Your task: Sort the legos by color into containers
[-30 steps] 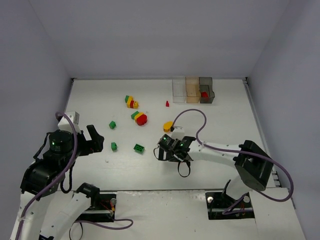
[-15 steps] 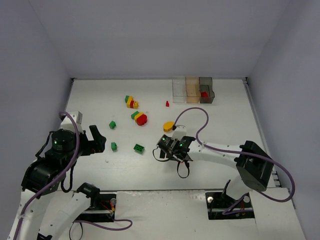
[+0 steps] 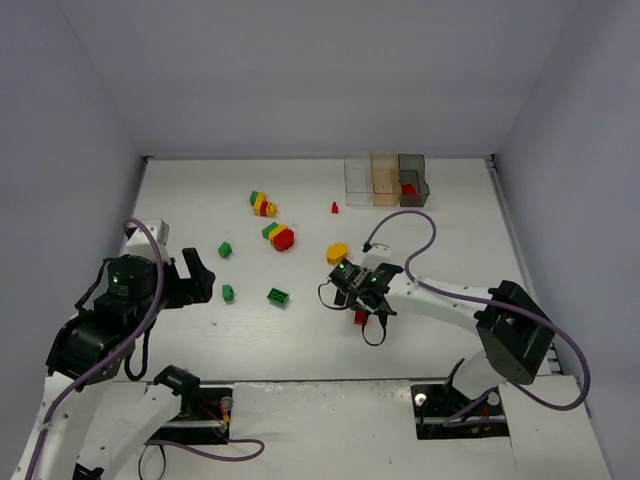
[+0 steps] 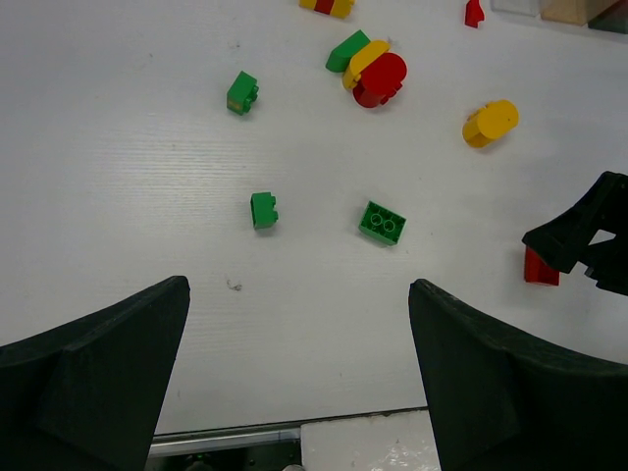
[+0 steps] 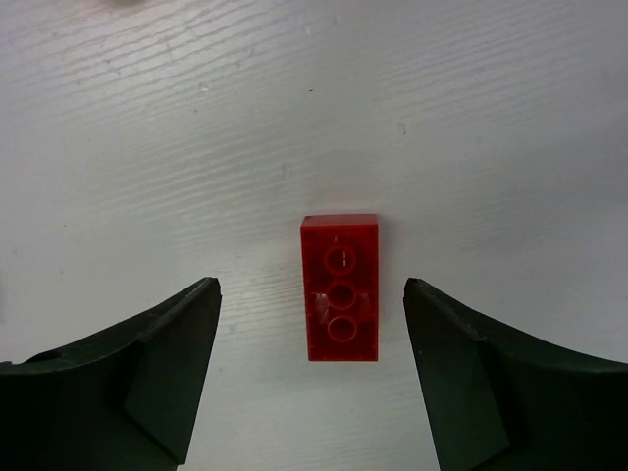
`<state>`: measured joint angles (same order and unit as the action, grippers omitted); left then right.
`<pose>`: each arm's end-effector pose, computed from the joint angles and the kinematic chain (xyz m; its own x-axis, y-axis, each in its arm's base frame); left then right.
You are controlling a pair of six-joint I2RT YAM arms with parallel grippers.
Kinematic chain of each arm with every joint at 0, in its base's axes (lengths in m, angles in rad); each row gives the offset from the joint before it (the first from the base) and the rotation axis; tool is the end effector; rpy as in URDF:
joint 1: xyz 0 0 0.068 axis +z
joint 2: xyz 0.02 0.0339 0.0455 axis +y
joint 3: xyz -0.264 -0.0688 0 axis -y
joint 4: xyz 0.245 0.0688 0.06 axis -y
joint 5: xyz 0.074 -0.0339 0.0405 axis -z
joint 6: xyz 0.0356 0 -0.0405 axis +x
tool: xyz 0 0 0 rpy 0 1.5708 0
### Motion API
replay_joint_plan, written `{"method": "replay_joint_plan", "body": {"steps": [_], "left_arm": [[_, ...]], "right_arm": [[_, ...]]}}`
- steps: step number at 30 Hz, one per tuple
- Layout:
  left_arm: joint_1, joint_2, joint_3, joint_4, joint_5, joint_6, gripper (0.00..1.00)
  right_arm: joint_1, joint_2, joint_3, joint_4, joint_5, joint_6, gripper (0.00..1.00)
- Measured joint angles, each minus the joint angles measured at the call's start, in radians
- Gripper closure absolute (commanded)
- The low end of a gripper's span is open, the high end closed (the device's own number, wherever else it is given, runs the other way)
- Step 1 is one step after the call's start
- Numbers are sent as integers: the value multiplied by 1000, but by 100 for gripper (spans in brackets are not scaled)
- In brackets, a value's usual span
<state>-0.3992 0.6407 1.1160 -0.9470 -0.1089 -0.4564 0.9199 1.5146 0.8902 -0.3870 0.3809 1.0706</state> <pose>0.0901 -0.0338 0.3871 -0.5068 -0.2617 -0.8214 0.0822 0.9338 -0.3483 0.1898 0.2273 0.1918 -0.7895 0.3079 -0.5310 0.1538 0.9367 0.3145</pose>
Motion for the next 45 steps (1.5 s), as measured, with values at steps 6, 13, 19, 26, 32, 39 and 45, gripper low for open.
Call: {"method": "replay_joint_plan", "body": {"steps": [6, 13, 19, 26, 32, 39, 45], "left_arm": [[0, 11, 0, 9, 0, 0, 13], [0, 23, -1, 9, 0, 0, 13], [0, 22, -2, 9, 0, 5, 13], [0, 0, -28, 11, 1, 7, 13], [0, -8, -34, 15, 1, 6, 13], [0, 13, -34, 47, -1, -2, 13], [0, 90, -34, 66, -15, -5, 13]], "right_arm": [[-17, 32, -10, -6, -1, -21, 39], [-17, 117, -11, 17, -16, -37, 69], [-19, 119, -9, 39, -14, -80, 100], [-163, 105, 154, 55, 8, -348, 100], [-461, 102, 384, 135, -19, -669, 100], [-708, 323, 710, 238, -109, -946, 100], [-806, 589, 925, 257, -185, -1056, 96]]}}
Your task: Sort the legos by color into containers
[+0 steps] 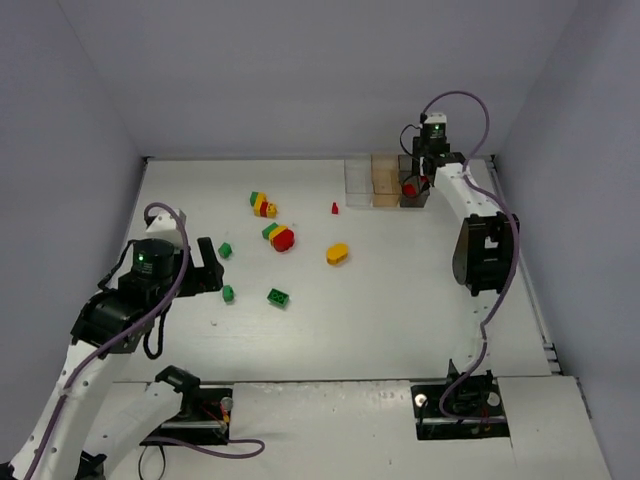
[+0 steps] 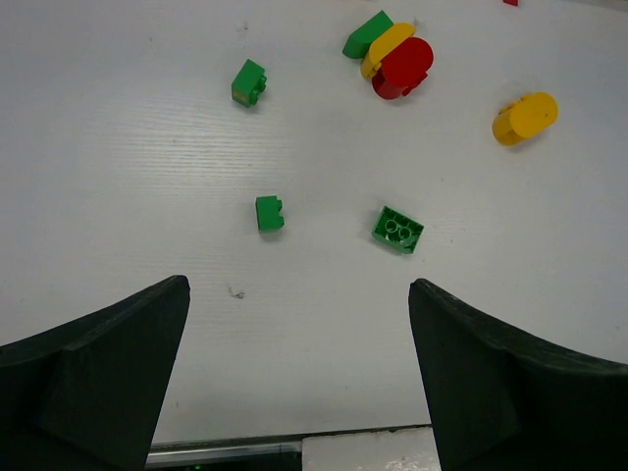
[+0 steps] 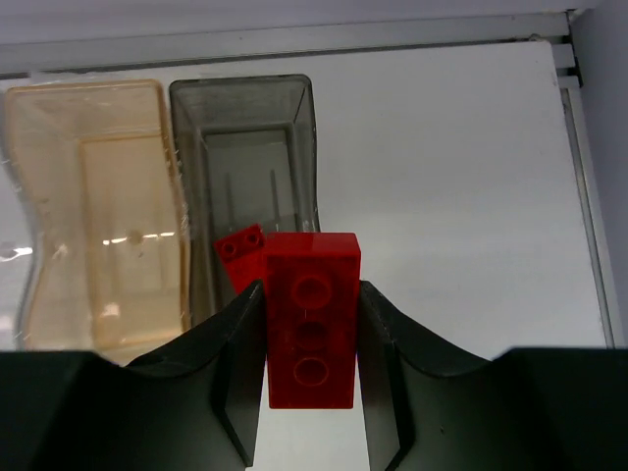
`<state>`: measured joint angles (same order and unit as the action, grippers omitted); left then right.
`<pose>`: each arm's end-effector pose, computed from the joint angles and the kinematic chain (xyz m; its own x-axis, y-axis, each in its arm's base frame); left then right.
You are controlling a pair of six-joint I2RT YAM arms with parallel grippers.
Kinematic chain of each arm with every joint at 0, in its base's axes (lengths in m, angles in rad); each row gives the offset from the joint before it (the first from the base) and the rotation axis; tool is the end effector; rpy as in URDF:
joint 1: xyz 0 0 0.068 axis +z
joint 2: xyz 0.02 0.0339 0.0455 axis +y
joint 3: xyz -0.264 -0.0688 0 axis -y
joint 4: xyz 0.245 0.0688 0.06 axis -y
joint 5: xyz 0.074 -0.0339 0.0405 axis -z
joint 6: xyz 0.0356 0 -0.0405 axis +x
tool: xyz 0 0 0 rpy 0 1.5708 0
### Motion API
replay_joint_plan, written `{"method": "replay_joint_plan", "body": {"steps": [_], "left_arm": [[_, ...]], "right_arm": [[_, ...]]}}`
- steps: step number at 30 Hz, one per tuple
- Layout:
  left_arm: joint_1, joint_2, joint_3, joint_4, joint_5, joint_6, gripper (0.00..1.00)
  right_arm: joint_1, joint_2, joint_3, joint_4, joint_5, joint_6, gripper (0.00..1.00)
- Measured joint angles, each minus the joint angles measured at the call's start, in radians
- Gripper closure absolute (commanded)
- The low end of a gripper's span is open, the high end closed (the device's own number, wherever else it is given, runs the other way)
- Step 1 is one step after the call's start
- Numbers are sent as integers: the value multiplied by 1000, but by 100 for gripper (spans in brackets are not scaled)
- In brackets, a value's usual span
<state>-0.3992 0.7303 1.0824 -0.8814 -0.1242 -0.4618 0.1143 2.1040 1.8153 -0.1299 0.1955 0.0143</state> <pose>0.1187 -0.0453 0.3752 -0.5444 -0.2502 -0.8006 0.0498 0.9432 -0.3286 0.5031 0.0508 0.2843 -0.4029 -0.0321 -0.9147 0.0702 0.9954 -0.0659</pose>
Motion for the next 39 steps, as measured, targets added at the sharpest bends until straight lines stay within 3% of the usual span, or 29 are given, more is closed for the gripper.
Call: {"method": "replay_joint_plan", "body": {"steps": [4, 8, 13, 19, 25, 31, 39], "left_arm": [[0, 57, 0, 15, -12, 0, 13], [0, 110, 0, 37, -16, -3, 13], [0, 156, 0, 53, -17, -11, 13], [0, 171, 0, 61, -16, -23, 13], [0, 169, 0, 61, -15, -26, 13], [0, 141, 0, 55, -16, -35, 13], [0, 82, -3, 48, -14, -68, 13]], "right_arm": [[-22, 145, 111, -2, -31, -58, 91], [-31, 239, 194, -2, -53, -88, 70], [-40, 272, 233, -4, -97, -94, 62], [-53, 272, 257, 9, -150, -90, 44], [-56, 271, 256, 8, -181, -83, 43], [-36, 188, 137, 14, -219, -21, 55], [196, -34, -107, 90, -139, 159, 57]]}}
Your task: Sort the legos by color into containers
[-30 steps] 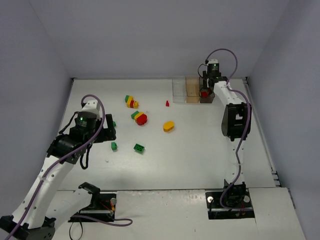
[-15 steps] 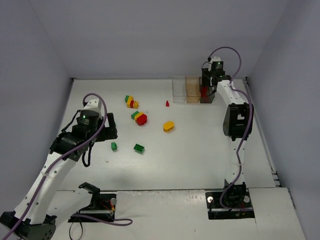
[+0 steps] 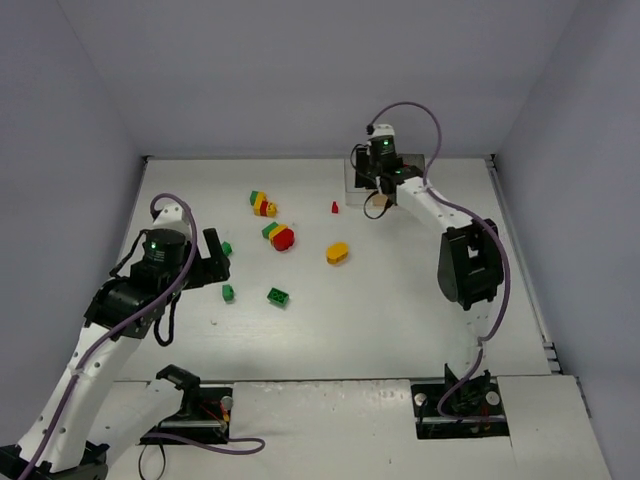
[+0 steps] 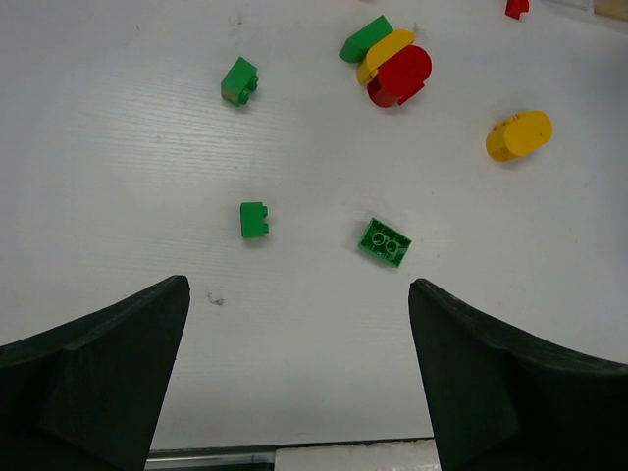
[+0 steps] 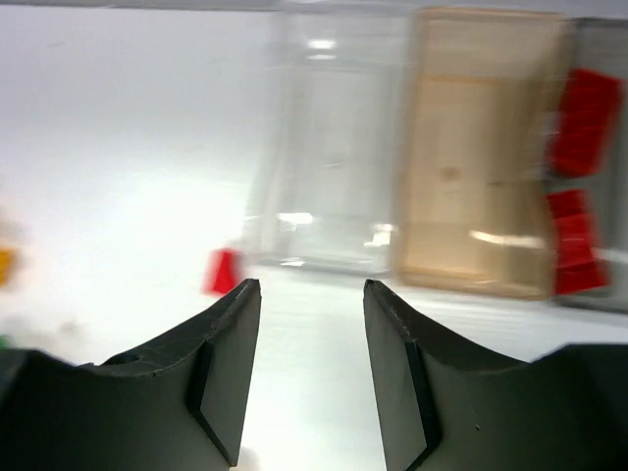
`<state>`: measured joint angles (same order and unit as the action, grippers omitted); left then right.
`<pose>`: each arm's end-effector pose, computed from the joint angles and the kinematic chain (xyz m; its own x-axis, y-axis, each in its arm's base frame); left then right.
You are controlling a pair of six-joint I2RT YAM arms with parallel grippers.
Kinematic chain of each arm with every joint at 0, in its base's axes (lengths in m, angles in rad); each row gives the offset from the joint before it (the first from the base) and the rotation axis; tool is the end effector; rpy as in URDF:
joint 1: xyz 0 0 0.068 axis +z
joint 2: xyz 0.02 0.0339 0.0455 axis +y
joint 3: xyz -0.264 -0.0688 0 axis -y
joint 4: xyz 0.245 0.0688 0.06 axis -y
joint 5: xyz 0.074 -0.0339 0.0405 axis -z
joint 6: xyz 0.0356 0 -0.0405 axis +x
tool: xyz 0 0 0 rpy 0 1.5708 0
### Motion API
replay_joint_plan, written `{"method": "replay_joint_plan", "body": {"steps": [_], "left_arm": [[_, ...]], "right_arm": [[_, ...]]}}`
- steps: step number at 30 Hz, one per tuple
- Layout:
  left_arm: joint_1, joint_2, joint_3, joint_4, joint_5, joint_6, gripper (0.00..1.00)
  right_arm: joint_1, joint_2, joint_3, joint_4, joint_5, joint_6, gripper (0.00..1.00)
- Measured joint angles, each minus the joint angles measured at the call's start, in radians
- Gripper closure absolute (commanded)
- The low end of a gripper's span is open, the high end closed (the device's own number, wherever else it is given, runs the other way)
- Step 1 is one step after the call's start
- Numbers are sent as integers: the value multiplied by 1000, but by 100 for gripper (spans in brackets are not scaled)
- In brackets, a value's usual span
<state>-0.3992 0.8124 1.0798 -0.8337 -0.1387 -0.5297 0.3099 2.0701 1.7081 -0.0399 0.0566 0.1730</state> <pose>0.1411 -0.0542 0.3691 -0.5668 -0.3040 -0.7657 -0.0103 0.9320 -0.3624 0.4745 0.1498 0.2718 -0.4109 0.0489 -0.9104 -0.1870 0.9728 0.1366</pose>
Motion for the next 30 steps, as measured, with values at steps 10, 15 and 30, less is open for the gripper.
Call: {"method": "replay_joint_plan", "body": {"steps": [10, 15, 30], "left_arm": [[0, -63, -22, -34, 8, -24, 13], [0, -87, -22, -51, 12, -36, 13], [0, -100, -29, -60, 38, -77, 13]], "right_arm": [[190, 52, -45, 68, 90, 92, 66], [197, 137, -25, 79, 122, 107, 60], [196, 257, 63, 90, 151, 142, 59]]}}
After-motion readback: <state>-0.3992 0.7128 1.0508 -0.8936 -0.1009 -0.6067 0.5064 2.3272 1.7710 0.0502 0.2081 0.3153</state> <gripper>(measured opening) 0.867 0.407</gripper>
